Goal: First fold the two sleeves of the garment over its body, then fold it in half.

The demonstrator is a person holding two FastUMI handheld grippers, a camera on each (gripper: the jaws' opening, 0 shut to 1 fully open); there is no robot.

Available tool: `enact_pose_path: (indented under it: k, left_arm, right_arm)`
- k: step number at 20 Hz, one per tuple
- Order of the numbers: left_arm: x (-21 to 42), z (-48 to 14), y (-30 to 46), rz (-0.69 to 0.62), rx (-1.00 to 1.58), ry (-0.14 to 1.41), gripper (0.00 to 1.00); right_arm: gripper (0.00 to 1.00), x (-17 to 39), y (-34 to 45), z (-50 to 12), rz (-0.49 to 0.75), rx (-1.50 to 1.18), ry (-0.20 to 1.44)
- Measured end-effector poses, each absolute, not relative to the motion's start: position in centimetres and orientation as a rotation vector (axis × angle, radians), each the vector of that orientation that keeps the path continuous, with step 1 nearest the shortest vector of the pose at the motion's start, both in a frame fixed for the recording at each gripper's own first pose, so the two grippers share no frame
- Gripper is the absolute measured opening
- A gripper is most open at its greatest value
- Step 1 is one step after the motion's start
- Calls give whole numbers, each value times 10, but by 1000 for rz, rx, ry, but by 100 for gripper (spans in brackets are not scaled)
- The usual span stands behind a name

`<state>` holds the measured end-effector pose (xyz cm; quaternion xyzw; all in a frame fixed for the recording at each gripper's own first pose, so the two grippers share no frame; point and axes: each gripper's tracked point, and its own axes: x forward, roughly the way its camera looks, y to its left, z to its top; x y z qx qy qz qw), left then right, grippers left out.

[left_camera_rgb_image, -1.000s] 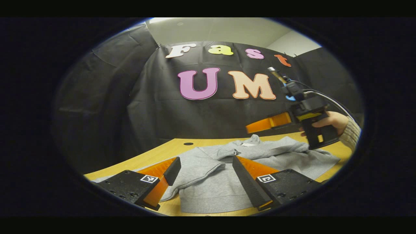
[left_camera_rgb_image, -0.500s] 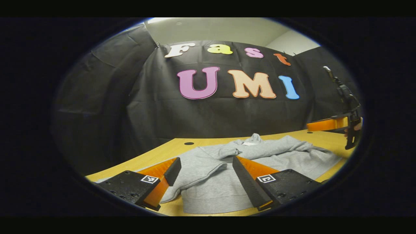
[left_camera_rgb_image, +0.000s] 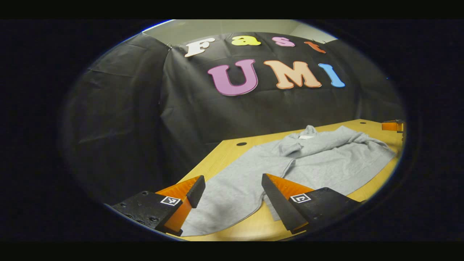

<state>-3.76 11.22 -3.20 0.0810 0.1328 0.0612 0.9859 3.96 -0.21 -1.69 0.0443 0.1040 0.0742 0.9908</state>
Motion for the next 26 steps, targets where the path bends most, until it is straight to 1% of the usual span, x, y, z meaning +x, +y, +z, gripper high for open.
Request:
enact_pose_path:
  k: [6, 10, 19, 26]
  left_arm:
    - [-88, -62, 175, 173, 144, 456, 94]
    - [-109, -89, 191, 197, 110, 570, 94]
    - [-115, -109, 189, 194, 56, 637, 94]
    - [-118, -109, 187, 173, 34, 623, 93]
  right_arm:
    - [98, 33, -10, -20, 148, 64, 208]
    - [97, 30, -6, -15, 159, 76, 195]
    - [97, 29, -9, -17, 144, 38, 182]
    - [97, 31, -8, -28, 140, 29, 182]
